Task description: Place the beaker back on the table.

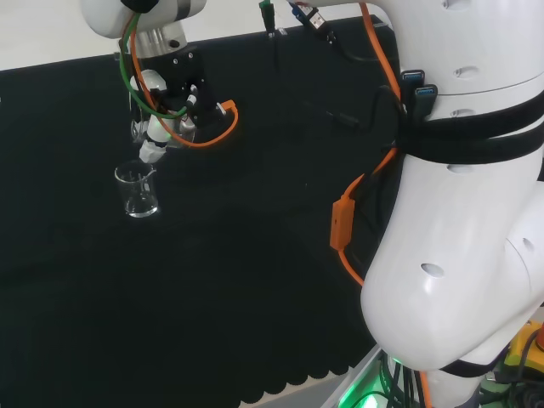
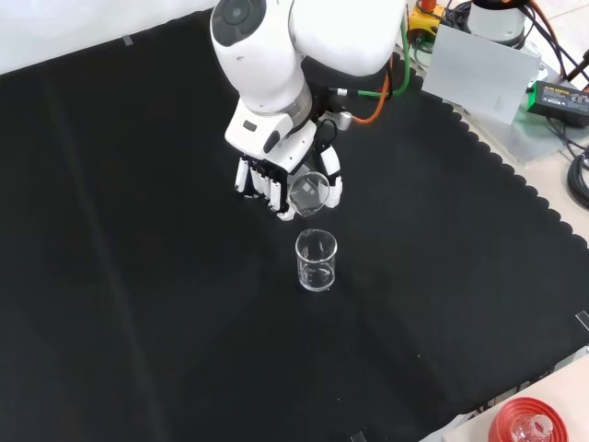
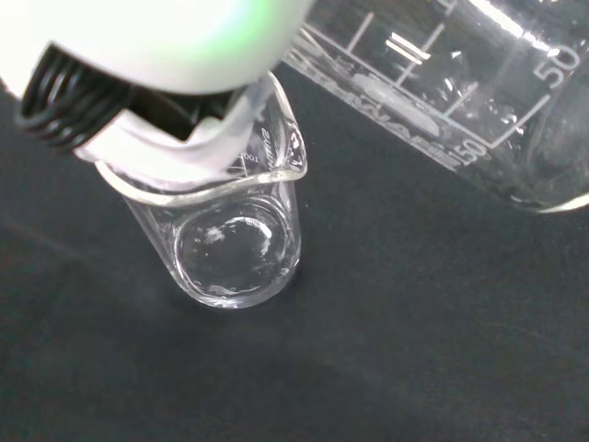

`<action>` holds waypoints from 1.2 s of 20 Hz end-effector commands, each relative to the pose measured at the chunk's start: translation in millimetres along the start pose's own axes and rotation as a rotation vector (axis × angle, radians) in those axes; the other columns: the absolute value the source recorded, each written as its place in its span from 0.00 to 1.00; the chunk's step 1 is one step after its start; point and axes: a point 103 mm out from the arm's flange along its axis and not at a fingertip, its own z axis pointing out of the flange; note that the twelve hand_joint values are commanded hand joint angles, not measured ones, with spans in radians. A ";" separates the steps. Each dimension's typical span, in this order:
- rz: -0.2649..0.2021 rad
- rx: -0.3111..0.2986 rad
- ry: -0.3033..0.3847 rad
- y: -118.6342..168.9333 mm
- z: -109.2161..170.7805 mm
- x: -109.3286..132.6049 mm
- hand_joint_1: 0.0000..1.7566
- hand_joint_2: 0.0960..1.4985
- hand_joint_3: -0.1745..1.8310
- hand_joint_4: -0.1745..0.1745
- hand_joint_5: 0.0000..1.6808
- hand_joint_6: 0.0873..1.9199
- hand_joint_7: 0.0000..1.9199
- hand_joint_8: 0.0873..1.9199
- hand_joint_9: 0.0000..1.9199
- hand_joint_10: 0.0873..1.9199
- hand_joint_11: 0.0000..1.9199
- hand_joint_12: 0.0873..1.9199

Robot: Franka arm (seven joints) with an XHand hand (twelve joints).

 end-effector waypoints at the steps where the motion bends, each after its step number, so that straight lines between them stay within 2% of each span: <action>1: -0.005 0.004 0.031 0.8 3.5 -2.4 0.75 0.28 0.52 0.59 0.80 0.27 0.88 0.00 0.63 0.17 0.36 0.59; 9: -0.006 -0.005 0.070 2.3 10.1 -9.2 0.75 0.28 0.52 0.58 0.80 0.27 0.88 0.00 0.63 0.17 0.36 0.59; 15: -0.005 -0.051 0.161 2.7 16.6 -20.7 0.75 0.28 0.52 0.58 0.80 0.27 0.88 0.00 0.63 0.17 0.36 0.59; 21: -0.012 -0.071 0.232 5.5 22.7 -32.4 0.75 0.28 0.52 0.58 0.80 0.27 0.88 0.00 0.63 0.17 0.36 0.59; 24: -0.027 -0.116 0.288 6.8 25.8 -38.4 0.75 0.28 0.52 0.58 0.80 0.27 0.88 0.00 0.63 0.17 0.35 0.59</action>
